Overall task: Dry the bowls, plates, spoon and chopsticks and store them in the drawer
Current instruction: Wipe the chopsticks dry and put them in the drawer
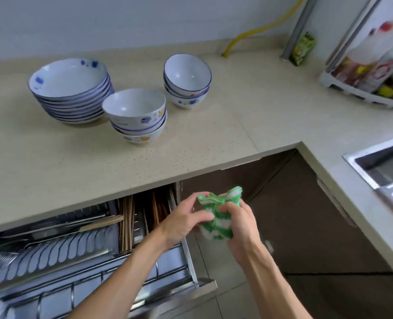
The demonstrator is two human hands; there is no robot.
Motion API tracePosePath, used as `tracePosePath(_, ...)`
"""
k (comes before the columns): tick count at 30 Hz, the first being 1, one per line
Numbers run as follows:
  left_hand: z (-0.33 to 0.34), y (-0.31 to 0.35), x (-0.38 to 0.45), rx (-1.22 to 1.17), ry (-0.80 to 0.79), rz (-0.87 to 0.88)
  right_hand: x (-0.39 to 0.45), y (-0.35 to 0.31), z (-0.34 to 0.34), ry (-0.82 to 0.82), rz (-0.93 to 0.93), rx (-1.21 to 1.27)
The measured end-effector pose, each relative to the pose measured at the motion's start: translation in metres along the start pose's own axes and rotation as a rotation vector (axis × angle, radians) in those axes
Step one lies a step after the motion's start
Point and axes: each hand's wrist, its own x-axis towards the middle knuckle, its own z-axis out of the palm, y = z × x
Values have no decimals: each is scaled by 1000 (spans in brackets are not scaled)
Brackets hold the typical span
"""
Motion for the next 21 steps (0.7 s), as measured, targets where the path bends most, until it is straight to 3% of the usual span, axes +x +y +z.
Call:
tracePosePath(3,40,28,12,311,-47,23,-10,-27,-32,12,-80,8)
tracePosePath(8,130,69,47,477,-134,78,-27,-78,-114,-5,-215,-86)
tracePosePath(13,238,100,96,296,-225,-117,-39,-117,-235,111,-416,-288)
tracePosePath(15,290,114,122,276,-235,-175,-43,-130,-296,206,-516,-534)
tracePosePath(17,333,128,144,288,-294,-268,-38,-134,-353,251,-653,-942)
tracePosePath(19,372,138,164,388,-440,-333,-25,-133,-401,292,-798,-1295)
tracePosePath(21,415,145,178,537,-633,-358,-19,-143,-437,261,-897,-1490)
